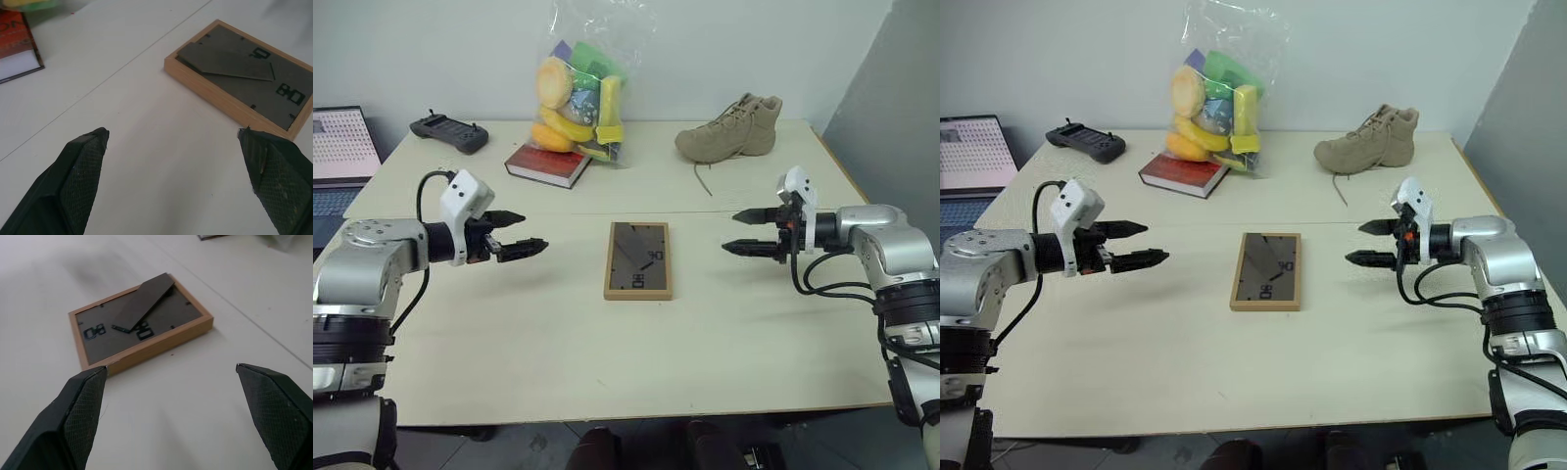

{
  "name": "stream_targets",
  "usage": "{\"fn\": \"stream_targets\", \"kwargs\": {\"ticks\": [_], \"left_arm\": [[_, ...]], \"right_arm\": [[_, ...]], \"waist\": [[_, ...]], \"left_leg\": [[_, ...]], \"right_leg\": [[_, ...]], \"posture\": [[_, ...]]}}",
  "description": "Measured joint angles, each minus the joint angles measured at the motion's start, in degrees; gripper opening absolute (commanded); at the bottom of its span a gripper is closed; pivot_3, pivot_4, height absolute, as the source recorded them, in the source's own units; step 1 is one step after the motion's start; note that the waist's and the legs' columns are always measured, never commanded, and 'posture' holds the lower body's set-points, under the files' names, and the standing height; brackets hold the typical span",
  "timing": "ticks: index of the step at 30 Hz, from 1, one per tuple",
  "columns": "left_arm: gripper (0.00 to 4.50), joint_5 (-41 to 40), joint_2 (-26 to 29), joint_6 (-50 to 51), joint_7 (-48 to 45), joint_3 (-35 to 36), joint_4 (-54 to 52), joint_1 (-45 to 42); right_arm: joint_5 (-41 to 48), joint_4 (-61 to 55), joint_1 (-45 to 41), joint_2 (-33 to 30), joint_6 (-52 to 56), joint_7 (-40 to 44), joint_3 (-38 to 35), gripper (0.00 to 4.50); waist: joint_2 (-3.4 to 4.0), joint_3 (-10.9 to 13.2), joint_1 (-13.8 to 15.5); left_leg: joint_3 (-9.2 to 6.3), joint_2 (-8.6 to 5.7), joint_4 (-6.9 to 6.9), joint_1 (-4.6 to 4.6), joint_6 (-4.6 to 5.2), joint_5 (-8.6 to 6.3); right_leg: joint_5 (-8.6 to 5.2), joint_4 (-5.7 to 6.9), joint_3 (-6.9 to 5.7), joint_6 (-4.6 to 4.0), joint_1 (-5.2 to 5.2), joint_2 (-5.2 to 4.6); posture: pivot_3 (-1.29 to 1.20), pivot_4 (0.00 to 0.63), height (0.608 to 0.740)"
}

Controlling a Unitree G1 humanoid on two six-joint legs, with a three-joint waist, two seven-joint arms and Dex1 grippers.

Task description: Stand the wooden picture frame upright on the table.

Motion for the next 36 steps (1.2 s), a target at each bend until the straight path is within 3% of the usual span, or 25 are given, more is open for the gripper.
{"fn": "stream_targets", "kwargs": {"ticks": [5,9,21,28,30,36], "left_arm": [[4.50,1.4,-1.8,-1.7,1.0,-0.6,0.1,-0.4],[4.33,4.1,-4.7,-5.5,4.2,-0.8,2.8,-0.8],[1.92,17.4,-23.3,-20.0,26.9,-5.2,20.6,-7.7],[0.27,20.1,-30.4,-20.8,34.1,-7.4,18.7,-4.5],[0.02,20.5,-31.4,-19.9,35.3,-7.5,16.8,-2.7],[0.02,20.9,-31.3,-15.5,35.5,-8.0,8.0,1.8]], "right_arm": [[-0.6,-0.9,0.3,0.2,0.1,-0.6,0.0,4.46],[-3.4,1.2,0.1,3.5,-2.8,-6.6,-0.1,4.49],[-14.2,16.1,-2.8,19.3,-15.7,-26.0,3.1,1.83],[-18.9,19.4,-2.0,24.9,-19.6,-33.6,5.6,0.05],[-19.3,19.5,-1.9,25.9,-19.8,-35.1,5.6,0.00],[-17.6,13.8,2.1,27.9,-17.3,-32.5,5.5,0.00]], "waist": [[0.00,0.0,0.0],[-0.01,0.0,0.0],[-0.05,-0.1,-0.1],[-0.06,-0.1,-0.2],[-0.05,-0.1,-0.2],[-0.05,-0.1,-0.2]], "left_leg": [[-0.01,0.00,0.01,-0.06,0.00,0.00],[0.00,0.00,0.03,-0.03,-0.01,0.00],[0.16,-0.05,0.16,-0.43,-0.27,0.15],[0.22,-0.06,0.16,-0.43,-0.27,0.16],[0.22,-0.06,0.15,-0.41,-0.27,0.15],[0.20,-0.07,0.15,-0.41,-0.27,0.15]], "right_leg": [[0.00,0.01,0.01,0.00,-0.06,0.00],[0.00,0.04,0.03,0.00,-0.06,0.00],[0.04,0.13,0.15,0.02,-0.52,-0.08],[0.04,0.38,0.23,0.02,-0.65,-0.12],[0.04,0.42,0.23,0.02,-0.65,-0.12],[0.04,0.47,0.23,0.02,-0.65,-0.11]], "posture": [[0.00,0.150,0.740],[0.00,0.150,0.740],[0.00,0.150,0.740],[0.00,0.150,0.740],[0.00,0.150,0.740],[0.00,0.150,0.740]]}}
